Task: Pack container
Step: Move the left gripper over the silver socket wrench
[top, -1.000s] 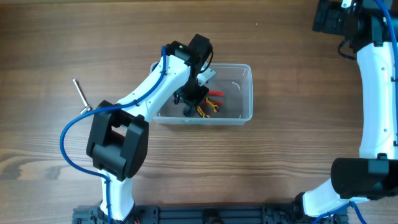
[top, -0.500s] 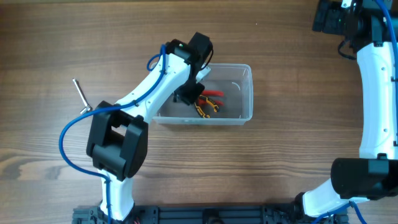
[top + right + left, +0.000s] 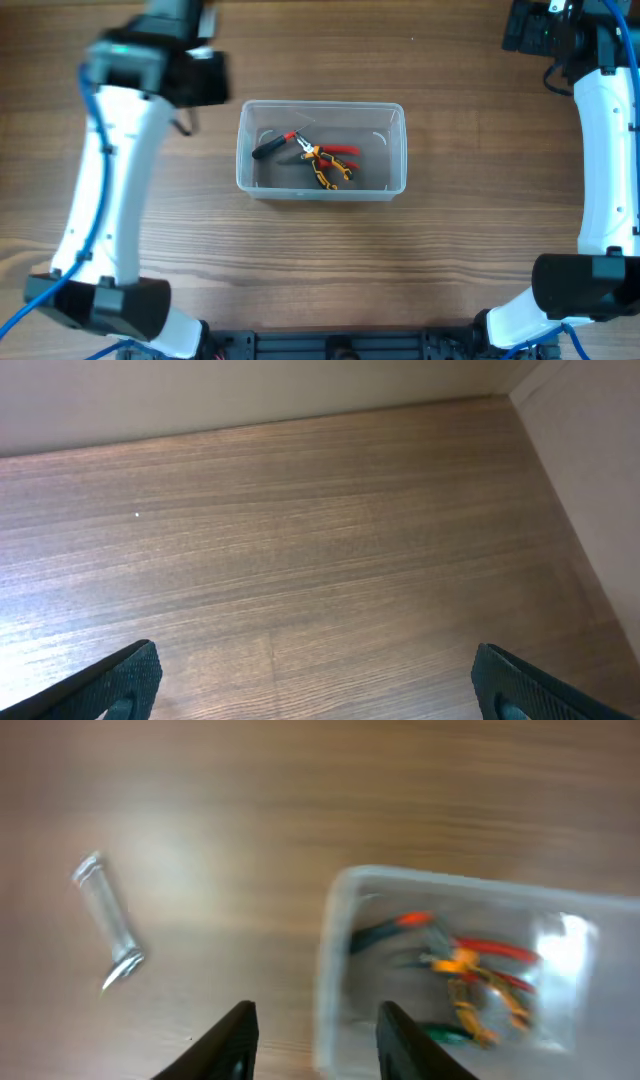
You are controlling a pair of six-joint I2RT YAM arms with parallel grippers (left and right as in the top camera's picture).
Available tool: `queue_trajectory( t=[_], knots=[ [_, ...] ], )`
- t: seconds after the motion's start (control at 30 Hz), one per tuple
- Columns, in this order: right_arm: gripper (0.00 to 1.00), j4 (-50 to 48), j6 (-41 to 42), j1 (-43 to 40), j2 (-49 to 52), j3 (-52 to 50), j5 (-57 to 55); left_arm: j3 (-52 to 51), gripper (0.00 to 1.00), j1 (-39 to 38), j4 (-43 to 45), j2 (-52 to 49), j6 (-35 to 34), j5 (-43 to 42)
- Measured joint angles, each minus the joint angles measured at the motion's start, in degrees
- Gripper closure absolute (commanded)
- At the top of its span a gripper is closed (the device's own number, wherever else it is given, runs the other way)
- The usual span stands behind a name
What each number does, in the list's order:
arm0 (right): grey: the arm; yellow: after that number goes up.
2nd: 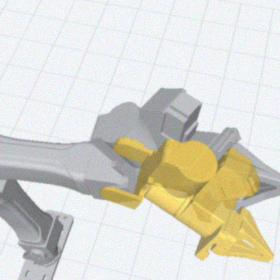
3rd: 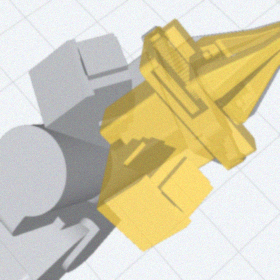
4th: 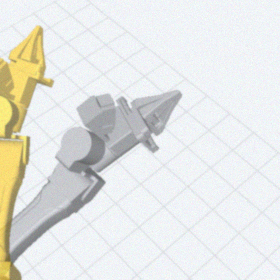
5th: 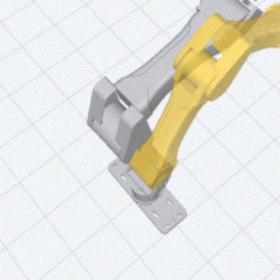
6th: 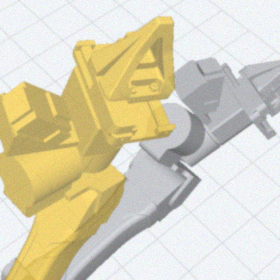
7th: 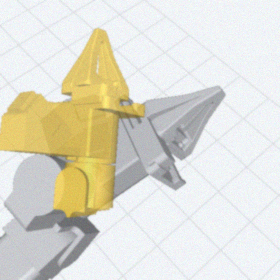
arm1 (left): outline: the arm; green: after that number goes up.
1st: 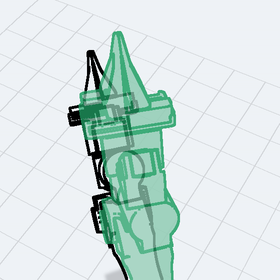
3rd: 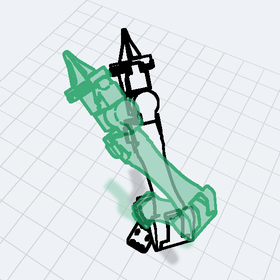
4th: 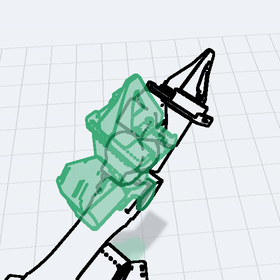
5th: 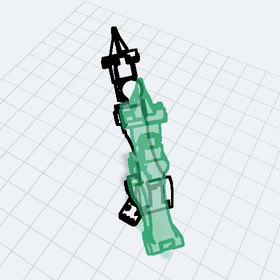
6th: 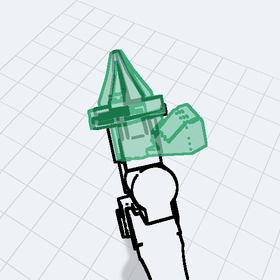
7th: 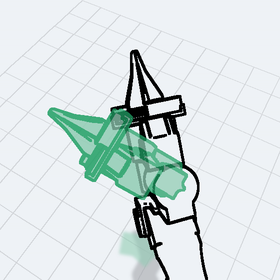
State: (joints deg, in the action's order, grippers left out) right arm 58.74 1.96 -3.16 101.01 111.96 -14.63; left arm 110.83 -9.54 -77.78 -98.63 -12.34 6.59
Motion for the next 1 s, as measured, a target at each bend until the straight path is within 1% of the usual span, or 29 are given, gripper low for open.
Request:
queue_trajectory(
  t=[0.1, 0.23, 0.33, 0.47, 0.63, 0.77, 0.87, 0.9, 1.0],
  knots=[
    [0.00, 0.0, 0.0, 0.0, 0.0, 0.0, 0.0, -1.4, 0.57, 7.8, -1.7, -1.2, -2.0, 0.1],
    [0.00, 0.0, 0.0, 0.0, 0.0, 0.0, 0.0, -5.1, 0.56, 16.7, -1.2, -2.2, -3.1, 0.0],
    [0.00, 0.0, 0.0, 0.0, 0.0, 0.0, 0.0, -8.2, 0.56, 22.4, 1.6, -2.3, -3.5, 0.1],
    [0.00, 0.0, 0.0, 0.0, 0.0, 0.0, 0.0, -13.9, 0.56, 29.0, 8.1, -2.3, -3.7, -0.2],
    [0.00, 0.0, 0.0, 0.0, 0.0, 0.0, 0.0, -19.6, 0.56, 31.6, 14.4, -2.4, -4.0, -0.9],
    [0.00, 0.0, 0.0, 0.0, 0.0, 0.0, 0.0, -20.4, 0.54, 31.6, 17.0, -4.1, -4.2, -1.5],
    [0.01, 0.0, 0.0, 0.0, 0.0, 0.0, 0.0, -20.4, 0.53, 31.6, 18.3, -7.0, -4.4, -1.9],
    [0.00, 0.0, 0.0, 0.0, 0.0, 0.0, 0.0, -20.4, 0.49, 31.6, 18.6, -8.0, -4.4, -2.2],
    [0.00, 0.0, 0.0, 0.0, 0.0, 0.0, 0.0, -20.5, 0.47, 31.6, 19.9, -12.3, -4.3, -3.0]
  ],
)
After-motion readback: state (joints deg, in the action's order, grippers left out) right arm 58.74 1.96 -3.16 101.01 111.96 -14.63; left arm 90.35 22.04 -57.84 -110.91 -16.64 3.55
